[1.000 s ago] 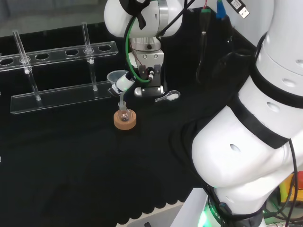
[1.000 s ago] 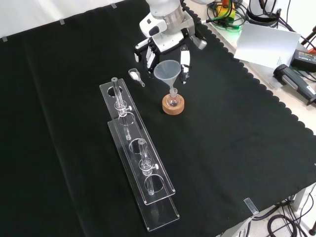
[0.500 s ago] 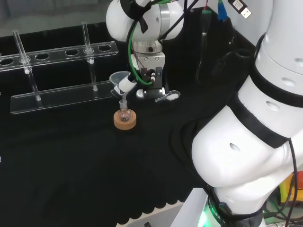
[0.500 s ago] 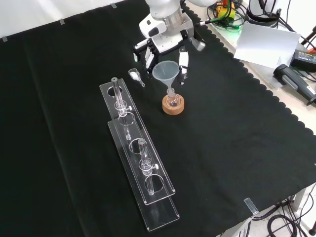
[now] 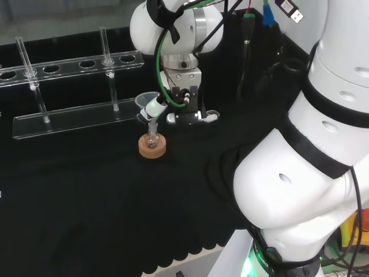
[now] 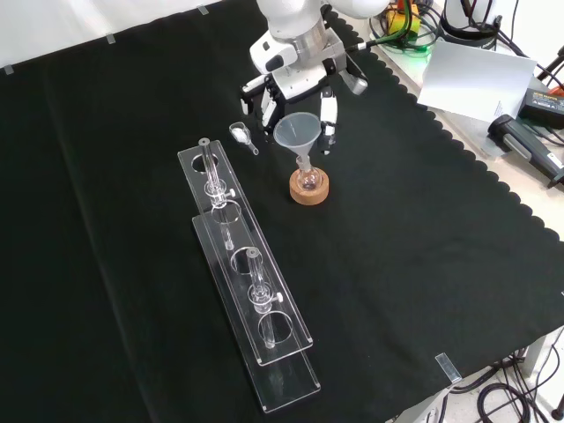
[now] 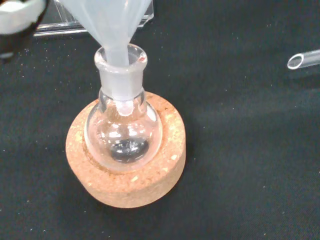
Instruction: Place the funnel on the round-bottom flask.
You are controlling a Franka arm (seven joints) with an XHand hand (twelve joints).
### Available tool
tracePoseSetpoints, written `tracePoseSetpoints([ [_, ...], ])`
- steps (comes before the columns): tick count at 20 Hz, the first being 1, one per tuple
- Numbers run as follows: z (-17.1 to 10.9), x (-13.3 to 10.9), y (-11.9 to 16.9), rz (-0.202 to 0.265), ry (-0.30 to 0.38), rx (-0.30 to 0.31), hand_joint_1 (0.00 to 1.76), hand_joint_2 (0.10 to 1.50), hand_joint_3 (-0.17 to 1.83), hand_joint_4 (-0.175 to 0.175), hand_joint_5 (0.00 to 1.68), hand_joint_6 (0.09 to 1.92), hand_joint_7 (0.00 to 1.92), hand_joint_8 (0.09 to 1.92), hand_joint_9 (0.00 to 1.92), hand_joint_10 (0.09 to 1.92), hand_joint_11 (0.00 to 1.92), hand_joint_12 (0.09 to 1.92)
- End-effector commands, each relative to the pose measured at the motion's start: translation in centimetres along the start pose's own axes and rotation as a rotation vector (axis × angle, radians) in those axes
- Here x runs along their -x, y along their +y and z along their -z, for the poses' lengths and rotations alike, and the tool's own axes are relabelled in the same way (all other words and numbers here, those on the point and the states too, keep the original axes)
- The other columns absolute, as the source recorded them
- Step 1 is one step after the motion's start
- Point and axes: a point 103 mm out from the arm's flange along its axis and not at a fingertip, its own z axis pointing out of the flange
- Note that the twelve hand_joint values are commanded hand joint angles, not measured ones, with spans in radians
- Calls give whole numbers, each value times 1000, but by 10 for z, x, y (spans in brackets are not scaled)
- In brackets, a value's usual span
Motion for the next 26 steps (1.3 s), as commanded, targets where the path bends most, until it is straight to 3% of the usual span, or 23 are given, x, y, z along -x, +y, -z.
tracePoseSetpoints([
  [1,-7,-3,-2,-26,38,-10,788,552,620,111,1011,633,1303,550,952,257,0,1172],
  [9,-10,-3,-4,-44,70,-21,789,551,623,111,1012,632,1302,551,953,255,0,1175],
  [26,-20,-13,-9,-15,84,8,794,549,627,110,1010,630,1299,552,953,253,0,1179],
])
